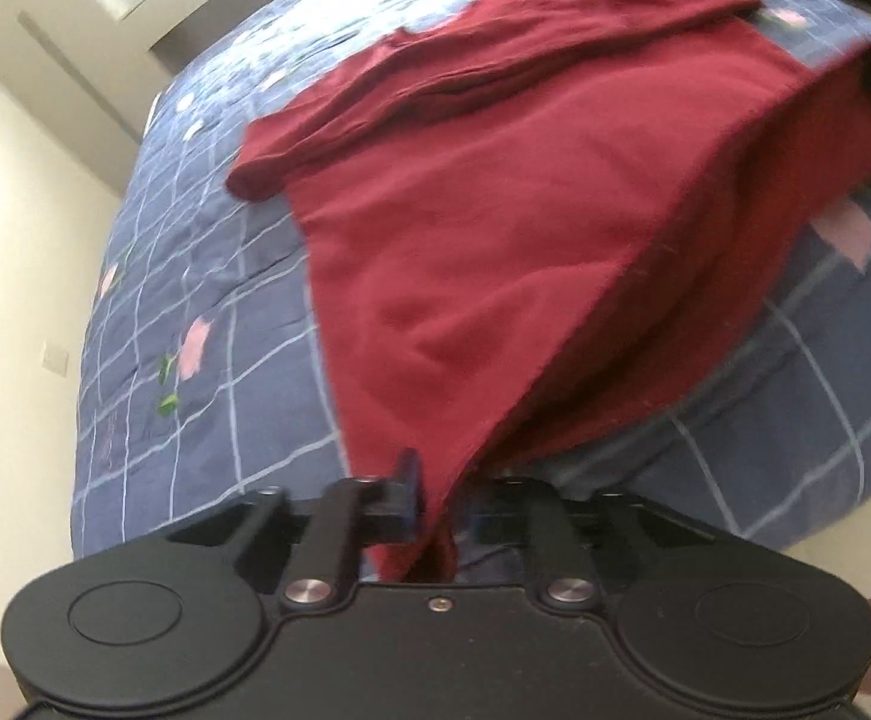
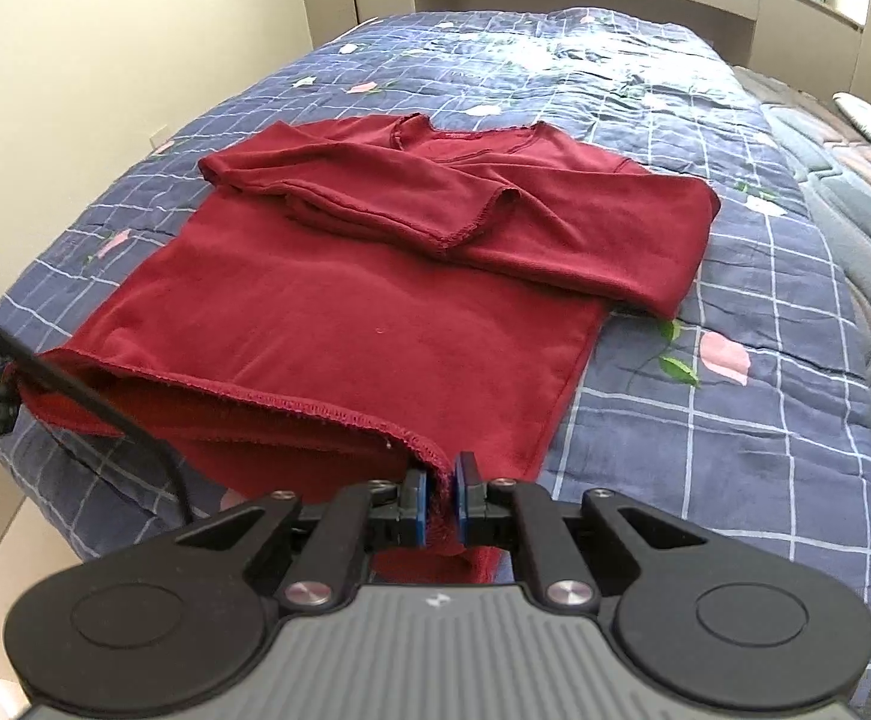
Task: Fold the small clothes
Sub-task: 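Lift the hem with both grippers and fold it toward the collar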
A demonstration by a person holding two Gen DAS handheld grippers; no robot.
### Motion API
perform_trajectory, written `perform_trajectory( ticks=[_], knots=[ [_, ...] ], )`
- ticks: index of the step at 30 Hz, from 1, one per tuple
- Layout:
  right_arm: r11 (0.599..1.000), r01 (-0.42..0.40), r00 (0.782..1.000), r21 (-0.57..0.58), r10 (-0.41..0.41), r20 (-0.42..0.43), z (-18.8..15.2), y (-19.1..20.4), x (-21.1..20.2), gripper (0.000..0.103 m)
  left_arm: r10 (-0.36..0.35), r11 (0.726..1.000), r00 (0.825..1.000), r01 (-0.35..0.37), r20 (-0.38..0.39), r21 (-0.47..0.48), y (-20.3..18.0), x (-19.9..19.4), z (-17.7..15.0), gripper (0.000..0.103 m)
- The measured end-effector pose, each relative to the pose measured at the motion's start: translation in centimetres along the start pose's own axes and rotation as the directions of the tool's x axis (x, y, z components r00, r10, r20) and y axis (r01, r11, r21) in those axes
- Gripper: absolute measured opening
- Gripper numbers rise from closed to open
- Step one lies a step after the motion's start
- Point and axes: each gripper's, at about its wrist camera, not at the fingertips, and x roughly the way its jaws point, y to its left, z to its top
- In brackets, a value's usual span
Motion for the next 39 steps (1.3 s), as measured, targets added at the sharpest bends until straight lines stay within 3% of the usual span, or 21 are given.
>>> perform_trajectory(
  ticks=[5, 12, 18, 27, 33, 39],
  knots=[
    [1.0, 0.0, 1.0, 0.02, -0.001, 0.018, 1.0, -0.4, -0.6, 0.01, -0.024, 0.987, 1.0, 0.022, -0.015, -0.156, 2.5, -0.6, 2.0, 0.007],
    [0.998, 0.053, 0.991, 0.017, -0.054, 0.126, 5.1, -1.8, -1.1, 0.01, 0.01, 0.962, 0.998, 0.009, 0.068, -0.274, 5.3, -2.0, 7.0, 0.005],
    [0.99, 0.136, 0.966, 0.027, -0.138, 0.219, 10.5, -3.8, 1.3, 0.01, 0.035, 0.967, 0.985, 0.009, 0.166, -0.255, 7.3, -0.7, 12.7, 0.005],
    [0.966, 0.244, 0.931, 0.083, -0.257, 0.257, 18.1, -6.5, 6.4, 0.01, 0.008, 0.962, 0.971, 0.058, 0.238, -0.267, 10.4, 5.5, 22.4, 0.005],
    [0.95, 0.29, 0.915, 0.115, -0.31, 0.259, 22.0, -7.8, 9.5, 0.01, -0.029, 0.96, 0.971, 0.093, 0.236, -0.266, 13.1, 9.9, 28.0, 0.006],
    [0.943, 0.318, 0.92, 0.101, -0.332, 0.207, 24.4, -8.3, 13.4, 0.011, -0.049, 0.96, 0.98, 0.1, 0.194, -0.263, 14.6, 13.5, 30.6, 0.006]
  ],
)
